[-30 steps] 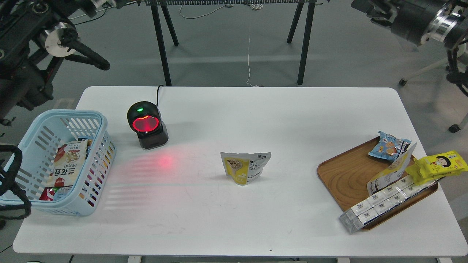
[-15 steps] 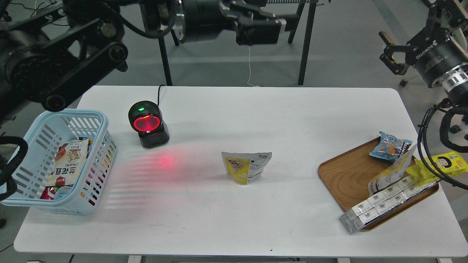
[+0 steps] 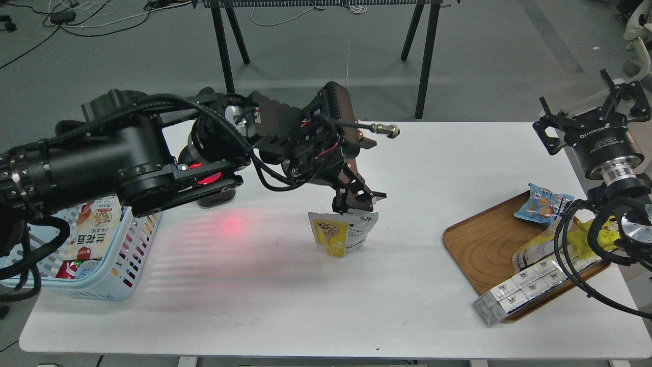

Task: Scan snack and place in basket
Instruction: 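Reach the left gripper to the yellow pouch and grasp it, then lift the pouch with the left gripper and hold it before the scanner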

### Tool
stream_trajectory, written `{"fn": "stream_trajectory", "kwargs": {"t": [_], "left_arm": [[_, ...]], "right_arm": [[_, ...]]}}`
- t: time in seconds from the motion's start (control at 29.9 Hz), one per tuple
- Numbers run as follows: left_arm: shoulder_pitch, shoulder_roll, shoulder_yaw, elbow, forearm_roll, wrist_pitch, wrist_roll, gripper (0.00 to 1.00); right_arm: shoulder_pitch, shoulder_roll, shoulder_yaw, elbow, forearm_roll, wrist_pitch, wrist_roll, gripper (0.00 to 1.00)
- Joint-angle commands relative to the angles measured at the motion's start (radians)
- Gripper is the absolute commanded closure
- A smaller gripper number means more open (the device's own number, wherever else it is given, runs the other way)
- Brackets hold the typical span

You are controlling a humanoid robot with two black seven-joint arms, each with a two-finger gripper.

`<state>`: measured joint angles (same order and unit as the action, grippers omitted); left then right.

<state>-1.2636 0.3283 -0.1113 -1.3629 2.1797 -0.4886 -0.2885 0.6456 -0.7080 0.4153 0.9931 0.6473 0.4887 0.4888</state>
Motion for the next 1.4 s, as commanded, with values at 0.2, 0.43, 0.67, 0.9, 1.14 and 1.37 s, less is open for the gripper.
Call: {"fn": "stream_trajectory", "kwargs": {"t": [0.2, 0.43, 0.67, 0.9, 1.14, 1.37], "left_arm": [[0.047, 0.009, 0.151, 0.034, 0.002, 0.000, -0.001, 0.35], [0.056, 0.000, 0.154, 0.065, 0.002, 0.000, 0.003, 0.52], [0.058, -0.009, 0.153, 0.093, 0.002, 0.000, 0.002, 0.61], [0.064, -0.040, 0.151, 0.091, 0.002, 0.000, 0.003, 0.72], [0.064, -0.040, 0.151, 0.091, 0.002, 0.000, 0.002, 0.96], [0.058, -0.040, 0.145, 0.079, 0.002, 0.000, -0.001, 1.00]], "right_arm": [[-0.001, 0.002, 0.002, -0.025, 0.000, 0.000, 0.000, 0.01], [-0.001, 0.010, 0.014, -0.051, 0.000, 0.000, 0.000, 0.01], [-0.001, 0.010, 0.016, -0.094, -0.001, 0.000, 0.000, 0.01], [0.005, 0.041, 0.014, -0.145, -0.005, 0.000, 0.000, 0.01], [0.016, 0.059, 0.013, -0.169, -0.006, 0.000, 0.000, 0.01], [0.016, 0.059, 0.013, -0.169, -0.006, 0.000, 0.000, 0.01]]}}
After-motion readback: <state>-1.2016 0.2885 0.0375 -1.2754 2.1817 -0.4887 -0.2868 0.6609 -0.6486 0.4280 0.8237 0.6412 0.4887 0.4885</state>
